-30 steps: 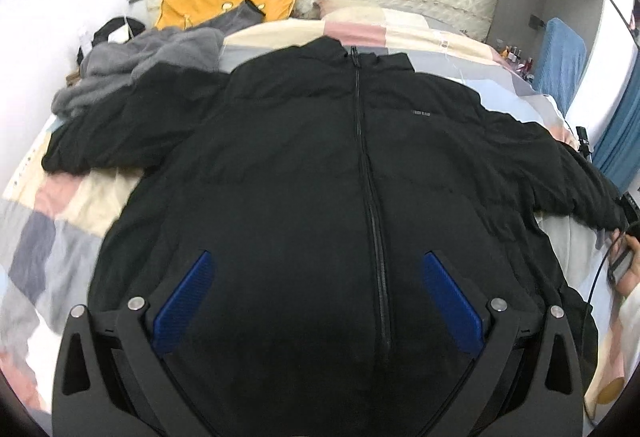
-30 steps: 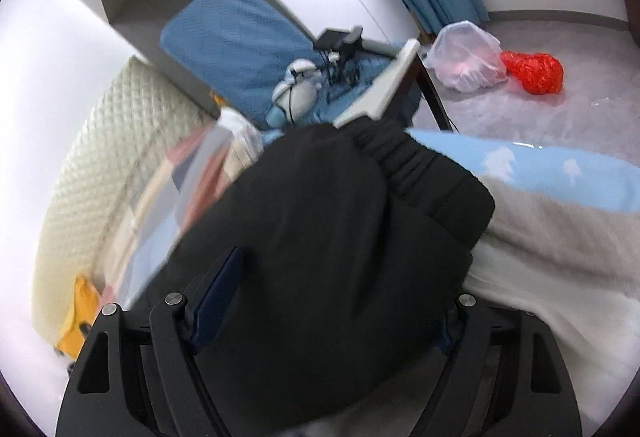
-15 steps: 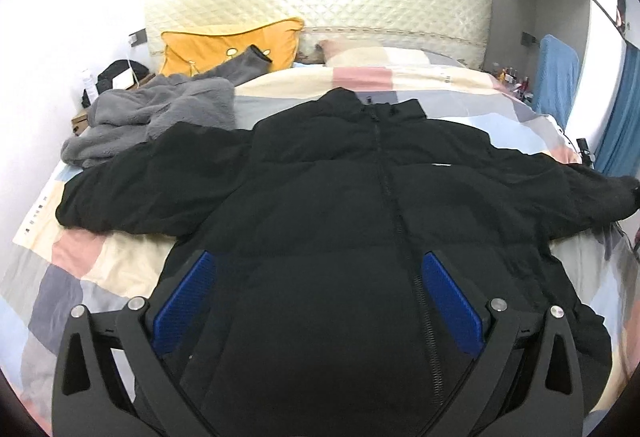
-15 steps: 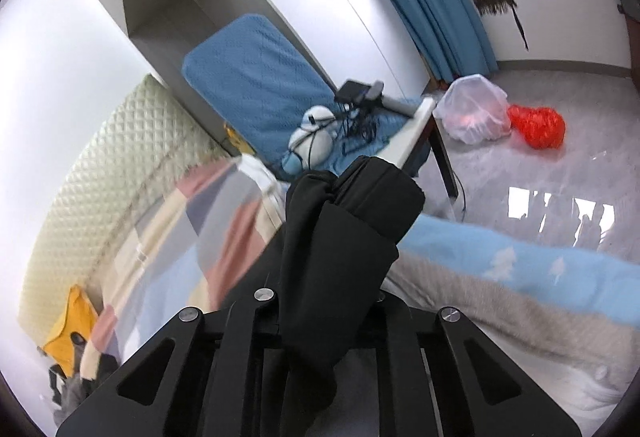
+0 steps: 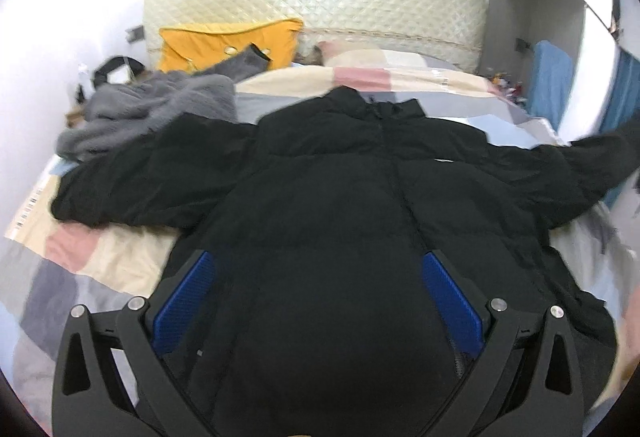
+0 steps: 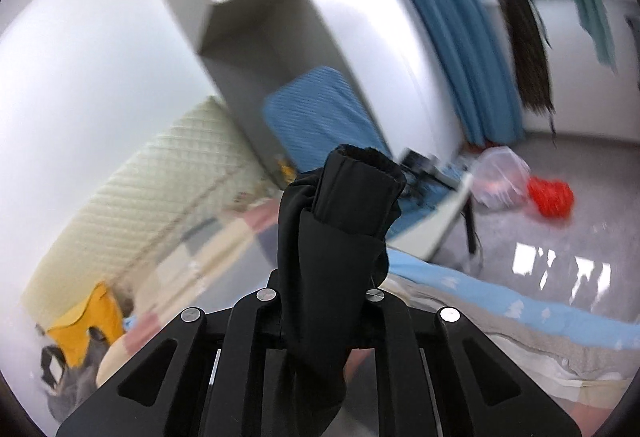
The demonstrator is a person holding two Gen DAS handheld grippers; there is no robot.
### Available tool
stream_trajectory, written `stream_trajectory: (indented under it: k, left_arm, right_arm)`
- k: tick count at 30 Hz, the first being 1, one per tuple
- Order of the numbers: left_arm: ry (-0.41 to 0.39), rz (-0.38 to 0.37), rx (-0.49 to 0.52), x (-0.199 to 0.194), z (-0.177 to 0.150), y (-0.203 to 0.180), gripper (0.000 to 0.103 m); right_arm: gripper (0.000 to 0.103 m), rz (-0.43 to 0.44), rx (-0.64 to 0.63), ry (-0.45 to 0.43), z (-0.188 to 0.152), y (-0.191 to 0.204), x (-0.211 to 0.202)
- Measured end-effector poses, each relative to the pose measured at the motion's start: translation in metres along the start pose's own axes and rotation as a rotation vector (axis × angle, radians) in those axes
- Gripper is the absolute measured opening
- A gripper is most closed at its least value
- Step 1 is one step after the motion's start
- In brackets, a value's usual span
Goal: Fold large clothes
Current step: 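Lift the sleeve with the right tool and fold it across the jacket body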
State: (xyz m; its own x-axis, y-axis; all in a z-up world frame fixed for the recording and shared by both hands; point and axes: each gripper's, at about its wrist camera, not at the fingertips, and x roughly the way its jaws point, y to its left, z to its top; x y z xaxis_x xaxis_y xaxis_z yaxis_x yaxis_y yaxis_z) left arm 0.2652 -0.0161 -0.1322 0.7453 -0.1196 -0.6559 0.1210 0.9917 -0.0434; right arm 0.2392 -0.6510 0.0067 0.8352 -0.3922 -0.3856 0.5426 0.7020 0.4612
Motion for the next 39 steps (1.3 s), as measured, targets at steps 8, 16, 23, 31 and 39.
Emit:
stream_trajectory:
  k: [8, 16, 23, 31, 39]
  left_arm:
    - [0.012, -0.038, -0.004, -0.010, -0.009, 0.008, 0.103]
    - [-0.029, -0.053, -0.010, -0.035, -0.016, 0.029, 0.103]
    - [-0.091, -0.062, -0.064, -0.051, -0.016, 0.047, 0.103]
    - [-0.062, -0.079, -0.073, -0.050, -0.022, 0.053, 0.103]
    - [-0.013, -0.078, -0.137, -0.029, -0.028, 0.073, 0.103]
  right_arm:
    - [0.010, 0.152, -0.156, -0.034, 0.008, 0.119, -0.063]
    - [0.010, 0.277, -0.272, -0.032, -0.021, 0.226, -0.099]
    - [0.011, 0.383, -0.408, -0.007, -0.076, 0.314, -0.112]
    - [0.011, 0.491, -0.680, 0.107, -0.167, 0.418, -0.112]
    - [0.014, 0.579, -0.814, 0.333, -0.286, 0.477, -0.098]
